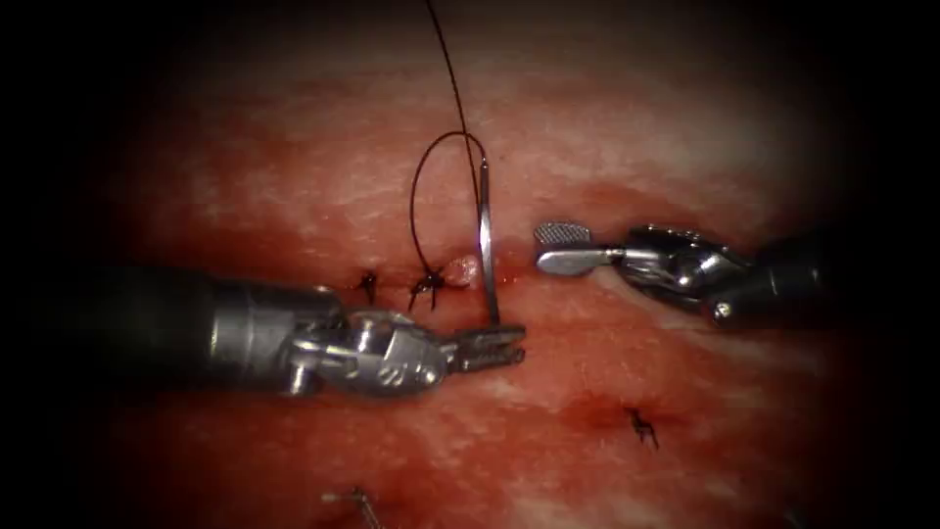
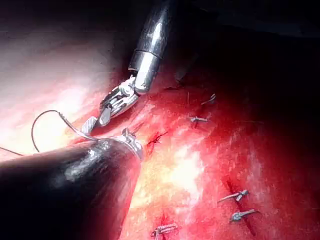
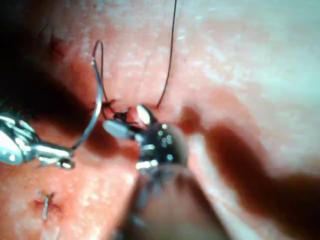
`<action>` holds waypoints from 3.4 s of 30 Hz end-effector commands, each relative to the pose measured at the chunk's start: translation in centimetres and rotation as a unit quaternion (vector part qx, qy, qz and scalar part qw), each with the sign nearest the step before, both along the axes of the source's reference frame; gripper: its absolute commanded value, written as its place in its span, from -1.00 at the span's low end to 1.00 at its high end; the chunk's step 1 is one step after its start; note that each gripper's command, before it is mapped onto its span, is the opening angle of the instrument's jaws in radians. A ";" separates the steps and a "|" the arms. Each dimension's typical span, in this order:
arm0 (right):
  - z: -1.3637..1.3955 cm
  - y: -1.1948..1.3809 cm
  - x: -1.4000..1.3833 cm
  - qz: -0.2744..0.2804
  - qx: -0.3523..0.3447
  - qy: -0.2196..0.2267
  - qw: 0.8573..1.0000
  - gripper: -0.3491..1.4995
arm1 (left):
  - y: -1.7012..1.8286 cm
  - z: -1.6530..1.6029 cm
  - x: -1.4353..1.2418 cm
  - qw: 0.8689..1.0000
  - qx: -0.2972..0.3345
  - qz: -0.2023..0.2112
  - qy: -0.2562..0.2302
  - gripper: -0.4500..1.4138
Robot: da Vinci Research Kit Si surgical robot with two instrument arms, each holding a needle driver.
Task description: Wound Closure
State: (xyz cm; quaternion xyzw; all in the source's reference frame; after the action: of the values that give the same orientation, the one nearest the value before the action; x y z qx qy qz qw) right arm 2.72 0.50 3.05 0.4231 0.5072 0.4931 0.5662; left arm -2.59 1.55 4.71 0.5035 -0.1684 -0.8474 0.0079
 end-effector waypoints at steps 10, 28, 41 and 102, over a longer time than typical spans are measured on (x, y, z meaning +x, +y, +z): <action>0.11 0.02 0.21 0.004 0.075 0.012 0.997 0.34 | -0.08 0.10 -0.14 1.000 -0.001 0.011 0.002 -1.00; 0.12 -0.02 0.47 -0.021 0.092 0.044 0.995 0.27 | -0.07 0.19 -0.11 1.000 0.001 0.017 0.005 -1.00; 0.17 -0.01 0.57 -0.016 0.090 0.044 0.995 -0.06 | -0.10 0.14 -0.14 1.000 0.002 0.018 0.007 -1.00; 0.20 0.19 0.28 0.056 -0.296 0.052 0.952 -1.00 | 0.64 1.52 0.29 0.933 0.336 -0.057 0.117 -1.00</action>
State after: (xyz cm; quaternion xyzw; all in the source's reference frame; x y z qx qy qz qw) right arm 2.96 0.75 3.20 0.2319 0.6826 0.3285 0.6103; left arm -2.25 2.24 6.20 0.3639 0.0984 -0.9065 -0.1900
